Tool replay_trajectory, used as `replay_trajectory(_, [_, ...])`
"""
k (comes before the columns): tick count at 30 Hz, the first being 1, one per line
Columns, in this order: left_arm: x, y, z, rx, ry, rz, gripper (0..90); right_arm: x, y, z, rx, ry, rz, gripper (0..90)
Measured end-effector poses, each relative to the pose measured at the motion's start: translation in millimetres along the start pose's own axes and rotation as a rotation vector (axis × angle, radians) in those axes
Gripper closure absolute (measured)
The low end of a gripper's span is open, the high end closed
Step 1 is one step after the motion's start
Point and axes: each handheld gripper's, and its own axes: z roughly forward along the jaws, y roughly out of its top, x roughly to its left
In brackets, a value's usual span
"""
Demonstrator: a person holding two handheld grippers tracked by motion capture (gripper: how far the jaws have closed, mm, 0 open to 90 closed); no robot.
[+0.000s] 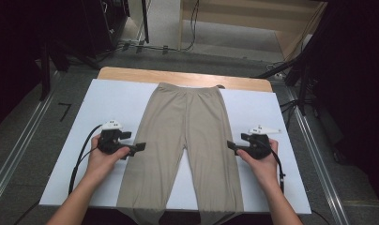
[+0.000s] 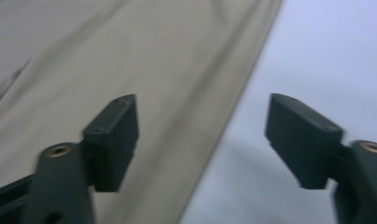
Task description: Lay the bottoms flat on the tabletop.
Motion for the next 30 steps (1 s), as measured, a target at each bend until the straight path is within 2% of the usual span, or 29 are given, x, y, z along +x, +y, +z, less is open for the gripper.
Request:
replay_trajectory(1, [-4.2,-7.5,-3.9,0.013,-0.006,0.007,18.4,2.7,-8.8,-5.4,0.006,0.003,0.002,27.9])
replay_trajectory(3, [-14.0,-21.8,-14.1,0.022,0.009,0.028,20.7,10.9,-25.7,-15.5,0.016,0.011,-0.007,33.1])
replay_trajectory(5, [-22.7,-35.0,-26.3,0.009,0.013,0.025,25.2,20.8,-42.7,-27.4,0.035,-0.011,-0.027,37.2])
replay_trajectory(7, [-30.8,-48.8,-38.0,0.000,0.005,0.018,28.8,26.7,-55.4,-39.0,0.037,-0.018,-0.018,42.2])
replay_trajectory(9, [-39.8,-62.9,-47.8,0.006,0.030,0.038,32.9,31.8,-69.6,-51.2,0.035,-0.010,-0.014,48.9])
replay_trajectory(10, [-44.1,-70.3,-52.3,0.003,0.044,0.035,35.2,35.0,-76.8,-56.7,0.034,-0.018,-0.018,53.1])
replay_trajectory(12, [-50.9,-83.8,-61.8,-0.008,0.040,0.027,37.3,40.9,-88.6,-65.6,0.033,0.016,-0.005,56.4])
replay_trajectory(13, [-54.4,-89.3,-65.8,-0.008,0.054,0.033,39.6,44.5,-92.2,-68.9,0.042,0.028,-0.005,58.7])
replay_trajectory(15, [-58.7,-98.4,-73.1,0.000,0.052,0.038,42.3,53.1,-99.3,-74.9,0.042,0.028,-0.016,60.4])
replay_trajectory(17, [-61.8,-104.4,-76.2,-0.001,0.047,0.025,45.8,61.4,-106.9,-77.4,0.055,0.050,-0.008,60.0])
replay_trajectory(18, [-63.9,-107.6,-76.7,0.005,0.044,0.025,47.9,66.1,-110.9,-76.9,0.069,0.037,-0.018,59.1])
replay_trajectory(20, [-69.6,-111.5,-77.6,-0.001,0.049,0.026,49.6,74.3,-115.9,-78.7,0.052,-0.003,-0.041,60.5])
replay_trajectory(22, [-74.9,-111.9,-76.7,0.016,0.058,0.055,54.5,79.6,-116.4,-79.1,0.061,-0.047,-0.072,67.1])
replay_trajectory(23, [-77.6,-112.1,-75.3,0.022,0.068,0.075,59.2,80.7,-116.4,-79.3,0.066,-0.052,-0.076,72.9])
replay_trajectory(24, [-80.1,-111.7,-74.6,0.029,0.094,0.095,63.5,80.7,-116.5,-79.0,0.065,-0.045,-0.082,80.5])
replay_trajectory(25, [-80.4,-110.7,-74.6,0.035,0.109,0.091,67.9,79.7,-116.4,-78.7,0.066,-0.023,-0.082,85.3])
replay_trajectory(27, [-77.4,-109.7,-75.2,0.052,0.090,0.063,87.8,74.1,-116.5,-77.9,0.060,0.029,-0.044,88.6])
replay_trajectory(30, [-79.2,-108.1,-75.4,0.059,0.092,0.078,90.0,64.1,-117.9,-79.6,0.050,0.085,0.007,88.8])
